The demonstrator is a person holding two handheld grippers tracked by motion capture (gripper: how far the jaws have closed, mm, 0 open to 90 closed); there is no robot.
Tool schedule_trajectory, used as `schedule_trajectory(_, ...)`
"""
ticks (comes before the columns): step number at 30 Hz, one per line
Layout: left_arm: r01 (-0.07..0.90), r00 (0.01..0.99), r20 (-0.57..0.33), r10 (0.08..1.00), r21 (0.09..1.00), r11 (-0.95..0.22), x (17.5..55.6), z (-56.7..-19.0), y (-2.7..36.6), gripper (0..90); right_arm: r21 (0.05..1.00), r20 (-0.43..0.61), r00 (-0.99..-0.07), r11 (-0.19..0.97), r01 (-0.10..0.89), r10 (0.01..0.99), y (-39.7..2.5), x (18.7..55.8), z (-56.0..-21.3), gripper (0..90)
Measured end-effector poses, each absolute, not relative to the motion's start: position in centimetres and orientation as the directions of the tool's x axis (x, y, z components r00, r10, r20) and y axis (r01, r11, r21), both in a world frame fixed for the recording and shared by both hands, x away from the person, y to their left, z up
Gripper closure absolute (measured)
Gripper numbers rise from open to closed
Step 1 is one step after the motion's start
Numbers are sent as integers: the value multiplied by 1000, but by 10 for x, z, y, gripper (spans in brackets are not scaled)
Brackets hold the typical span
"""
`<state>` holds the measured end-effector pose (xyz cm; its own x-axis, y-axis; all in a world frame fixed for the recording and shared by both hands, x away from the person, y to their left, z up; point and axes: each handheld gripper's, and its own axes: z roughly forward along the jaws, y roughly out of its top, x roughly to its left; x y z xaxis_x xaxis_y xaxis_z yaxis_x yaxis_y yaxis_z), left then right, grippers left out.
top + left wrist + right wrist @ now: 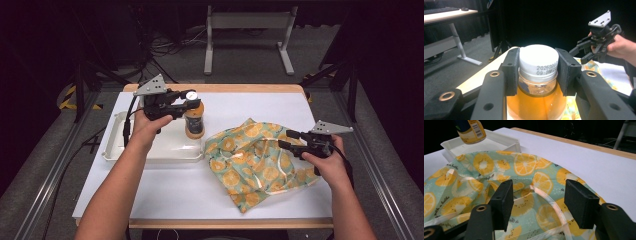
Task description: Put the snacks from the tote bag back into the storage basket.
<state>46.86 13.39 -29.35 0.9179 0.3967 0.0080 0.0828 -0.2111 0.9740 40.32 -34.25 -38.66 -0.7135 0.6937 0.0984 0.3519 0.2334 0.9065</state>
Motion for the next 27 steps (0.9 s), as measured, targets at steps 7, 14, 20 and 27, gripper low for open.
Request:
schedule_trajectory(7, 86, 924, 12, 383, 967, -239, 468, -304, 142, 582, 907, 97, -715, 235, 351, 693, -342, 402, -387, 412)
schedule_trajectory(14, 84, 934, 11, 358, 965, -248, 467, -315, 149, 582, 903, 91, -721, 249, 351, 687, -339, 402, -388, 412)
schedule_trajectory(20, 89, 937, 10, 348, 960, -266, 466, -324, 152, 583, 903, 90, -722, 249, 350, 686, -338, 401, -388, 411)
schedule_trajectory(27, 95, 939, 3, 344, 959, -268, 465, -334, 155, 582, 901, 90, -724, 254, 352, 684, -338, 401, -388, 410)
